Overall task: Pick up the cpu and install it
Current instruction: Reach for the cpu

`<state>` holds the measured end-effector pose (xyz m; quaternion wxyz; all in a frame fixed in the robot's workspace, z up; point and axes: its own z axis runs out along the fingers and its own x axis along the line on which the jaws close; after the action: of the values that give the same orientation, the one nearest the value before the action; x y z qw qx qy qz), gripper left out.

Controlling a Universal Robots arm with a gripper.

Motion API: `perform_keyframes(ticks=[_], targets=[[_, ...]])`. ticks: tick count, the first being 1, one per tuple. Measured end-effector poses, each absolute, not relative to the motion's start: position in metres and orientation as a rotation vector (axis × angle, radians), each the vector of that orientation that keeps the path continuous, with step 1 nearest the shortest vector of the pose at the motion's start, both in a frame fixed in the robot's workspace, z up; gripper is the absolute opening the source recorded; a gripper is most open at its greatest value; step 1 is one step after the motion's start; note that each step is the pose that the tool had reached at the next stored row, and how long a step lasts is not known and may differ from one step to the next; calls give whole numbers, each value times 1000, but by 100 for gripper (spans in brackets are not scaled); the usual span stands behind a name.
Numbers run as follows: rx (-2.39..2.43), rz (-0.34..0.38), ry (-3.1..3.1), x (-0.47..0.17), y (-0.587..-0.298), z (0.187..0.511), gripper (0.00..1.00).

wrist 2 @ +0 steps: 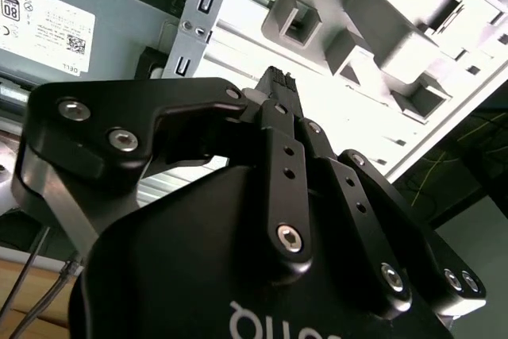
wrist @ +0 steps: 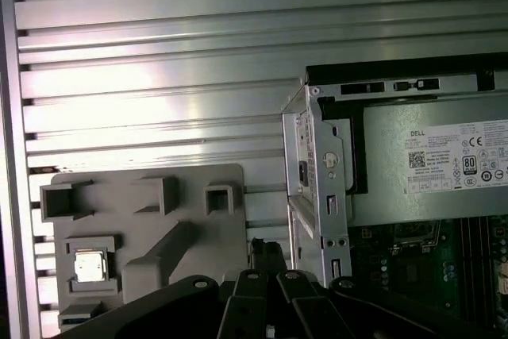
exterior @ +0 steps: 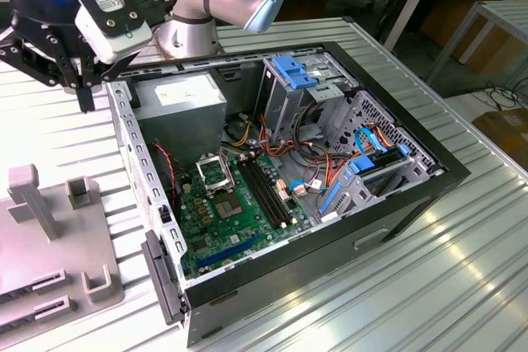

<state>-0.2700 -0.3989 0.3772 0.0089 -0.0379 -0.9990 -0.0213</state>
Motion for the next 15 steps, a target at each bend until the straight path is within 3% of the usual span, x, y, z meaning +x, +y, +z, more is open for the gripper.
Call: perform_keyframes(ticks=[15], targets=[[-118, -67, -3121, -300, -399, 374, 11]])
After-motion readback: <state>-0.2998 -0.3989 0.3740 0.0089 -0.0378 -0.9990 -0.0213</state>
